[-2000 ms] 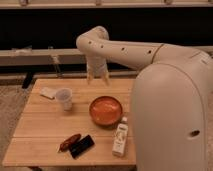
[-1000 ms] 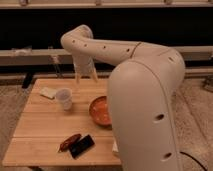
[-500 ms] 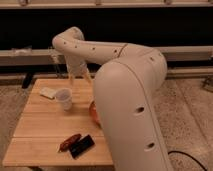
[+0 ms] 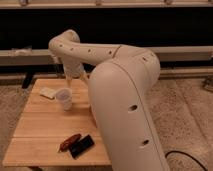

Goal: Place the ceramic cup in the ceramic bowl

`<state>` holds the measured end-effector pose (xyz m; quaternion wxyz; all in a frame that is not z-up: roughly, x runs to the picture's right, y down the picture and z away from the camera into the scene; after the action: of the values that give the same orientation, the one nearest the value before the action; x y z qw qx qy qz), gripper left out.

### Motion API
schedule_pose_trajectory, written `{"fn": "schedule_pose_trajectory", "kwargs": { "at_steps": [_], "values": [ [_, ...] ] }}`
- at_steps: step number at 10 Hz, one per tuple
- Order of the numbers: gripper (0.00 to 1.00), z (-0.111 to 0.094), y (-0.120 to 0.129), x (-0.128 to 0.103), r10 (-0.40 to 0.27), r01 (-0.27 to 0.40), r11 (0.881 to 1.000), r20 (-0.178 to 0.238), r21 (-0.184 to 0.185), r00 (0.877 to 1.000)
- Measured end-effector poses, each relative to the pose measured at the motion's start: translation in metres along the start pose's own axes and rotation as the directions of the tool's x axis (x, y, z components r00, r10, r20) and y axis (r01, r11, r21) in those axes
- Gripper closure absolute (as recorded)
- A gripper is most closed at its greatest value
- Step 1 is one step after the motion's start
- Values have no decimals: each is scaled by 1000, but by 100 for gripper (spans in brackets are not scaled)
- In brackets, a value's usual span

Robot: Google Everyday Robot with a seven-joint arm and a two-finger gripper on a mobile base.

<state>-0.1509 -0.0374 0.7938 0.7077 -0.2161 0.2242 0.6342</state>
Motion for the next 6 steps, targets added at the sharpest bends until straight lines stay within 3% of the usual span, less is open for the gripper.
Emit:
{"fn": "schedule_pose_trajectory", "kwargs": {
  "at_steps": [6],
  "values": [
    [35, 13, 9, -5, -10, 10, 1000, -9, -1, 1000]
  ]
}}
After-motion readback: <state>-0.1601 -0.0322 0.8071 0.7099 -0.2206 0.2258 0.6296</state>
